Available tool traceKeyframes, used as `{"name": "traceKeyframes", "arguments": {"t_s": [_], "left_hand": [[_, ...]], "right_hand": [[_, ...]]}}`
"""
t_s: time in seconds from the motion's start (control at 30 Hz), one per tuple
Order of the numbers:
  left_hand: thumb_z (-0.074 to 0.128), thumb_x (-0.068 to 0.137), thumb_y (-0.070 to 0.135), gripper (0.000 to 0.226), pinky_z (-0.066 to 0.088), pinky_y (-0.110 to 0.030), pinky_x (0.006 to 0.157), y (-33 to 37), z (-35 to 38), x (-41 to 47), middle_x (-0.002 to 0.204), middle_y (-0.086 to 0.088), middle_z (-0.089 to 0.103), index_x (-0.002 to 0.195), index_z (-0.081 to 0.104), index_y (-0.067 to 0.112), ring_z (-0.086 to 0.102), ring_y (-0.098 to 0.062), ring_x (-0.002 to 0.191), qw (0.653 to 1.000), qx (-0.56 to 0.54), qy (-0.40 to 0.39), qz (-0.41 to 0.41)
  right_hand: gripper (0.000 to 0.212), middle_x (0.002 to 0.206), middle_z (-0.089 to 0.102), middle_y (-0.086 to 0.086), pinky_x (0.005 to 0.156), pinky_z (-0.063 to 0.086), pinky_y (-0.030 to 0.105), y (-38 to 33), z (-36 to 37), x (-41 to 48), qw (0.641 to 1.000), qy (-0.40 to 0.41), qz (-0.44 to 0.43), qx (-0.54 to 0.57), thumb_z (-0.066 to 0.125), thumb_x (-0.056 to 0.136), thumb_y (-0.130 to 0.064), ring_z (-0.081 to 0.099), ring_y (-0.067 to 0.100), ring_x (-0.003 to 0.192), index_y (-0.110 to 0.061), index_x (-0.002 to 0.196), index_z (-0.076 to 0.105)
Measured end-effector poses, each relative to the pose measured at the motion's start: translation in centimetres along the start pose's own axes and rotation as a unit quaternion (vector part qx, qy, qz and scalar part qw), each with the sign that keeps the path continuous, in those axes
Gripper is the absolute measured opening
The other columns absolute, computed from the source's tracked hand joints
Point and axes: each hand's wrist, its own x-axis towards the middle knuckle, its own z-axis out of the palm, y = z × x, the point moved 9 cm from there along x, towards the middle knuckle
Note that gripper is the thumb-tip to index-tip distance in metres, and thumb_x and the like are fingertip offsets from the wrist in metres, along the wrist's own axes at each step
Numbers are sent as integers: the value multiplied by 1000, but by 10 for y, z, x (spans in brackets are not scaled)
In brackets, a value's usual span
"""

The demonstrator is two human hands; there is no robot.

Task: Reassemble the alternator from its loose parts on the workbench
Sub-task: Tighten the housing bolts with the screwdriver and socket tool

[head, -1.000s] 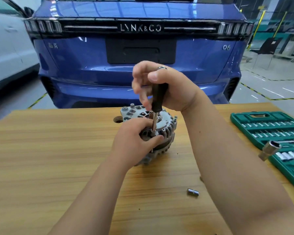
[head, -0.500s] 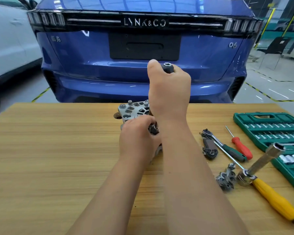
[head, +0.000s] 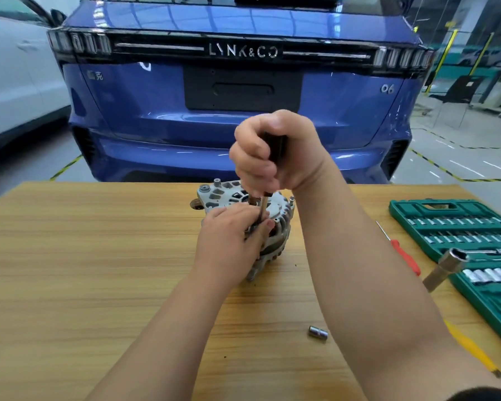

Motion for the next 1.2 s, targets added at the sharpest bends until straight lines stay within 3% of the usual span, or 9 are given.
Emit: {"name": "traceKeyframes", "arguments": {"t_s": [0.07, 0.13, 0.3, 0.47, 0.63, 0.77, 0.97, 1.1, 1.2], "left_hand": [[64, 89, 31, 14, 42, -35, 86, 0, 0, -1, 87, 9, 69, 85, 69, 19, 56, -5, 87, 1000, -5, 12, -11], [68, 85, 31, 11, 36, -23, 73, -1, -4, -3, 78, 13, 64, 76, 63, 26, 48, -4, 81, 999, 2, 39, -33], [43, 76, 42, 22, 22, -10, 55, -1, -16, -5, 50, 17, 38, 57, 32, 36, 42, 8, 63, 993, 11, 92, -73], [57, 75, 51, 24, 36, -23, 63, -9, -7, 1, 67, 16, 54, 72, 58, 28, 47, -5, 67, 998, -6, 26, -57], [78, 77, 36, 38, 33, -45, 109, -14, 7, 0, 119, 9, 66, 110, 67, 19, 46, -26, 130, 995, 77, -35, -47], [73, 80, 33, 24, 40, -51, 102, -11, 16, -2, 111, 10, 67, 99, 64, 23, 37, -27, 139, 992, 53, -13, -118], [35, 72, 34, 11, 30, -32, 71, -3, 12, -2, 95, 3, 62, 77, 38, 25, 45, -37, 131, 991, 4, 12, -130], [40, 81, 38, 15, 40, -36, 76, -3, 19, -2, 101, 7, 63, 84, 43, 24, 35, -30, 140, 990, 58, -16, -129], [67, 84, 43, 23, 50, -37, 81, -11, 18, 0, 114, 10, 64, 95, 53, 29, 32, -19, 142, 985, 110, -44, -124]], "right_hand": [[30, 45, 43, -7, 38, 26, 17, 10, -4, 2, 999, 32, 2, 37, 59, 83, -31, 31, 9, 33, -21, 54, 55], [37, 43, 33, -6, 40, 24, 18, 8, -28, -13, 977, 206, -46, -2, 45, 87, -29, 23, 12, 35, -22, 51, 44], [40, 51, 29, 7, 43, 22, 29, 0, -31, -43, 848, 499, -141, -110, 47, 86, -32, 22, 19, 45, -15, 54, 31], [34, 51, 29, 3, 48, 19, 35, -2, -38, -26, 876, 458, -84, -124, 47, 86, -30, 17, 22, 51, -19, 57, 35], [35, 48, 32, -1, 45, 26, 28, -2, -49, -38, 896, 428, -95, -71, 46, 86, -30, 23, 18, 43, -22, 53, 39], [34, 51, 28, 7, 45, 23, 33, -8, -44, -41, 858, 484, -107, -137, 47, 83, -29, 20, 23, 47, -17, 57, 28], [44, 56, 26, 8, 44, 22, 31, -18, -34, -54, 752, 610, -141, -207, 49, 91, -27, 22, 20, 53, -18, 55, 26], [41, 63, 30, 13, 49, 26, 34, -14, -37, -40, 815, 542, -87, -184, 52, 91, -26, 24, 30, 57, 0, 63, 37], [42, 52, 34, 9, 45, 30, 28, -43, -37, -36, 882, 433, -139, -125, 54, 90, -31, 29, 23, 43, -9, 56, 43]]}}
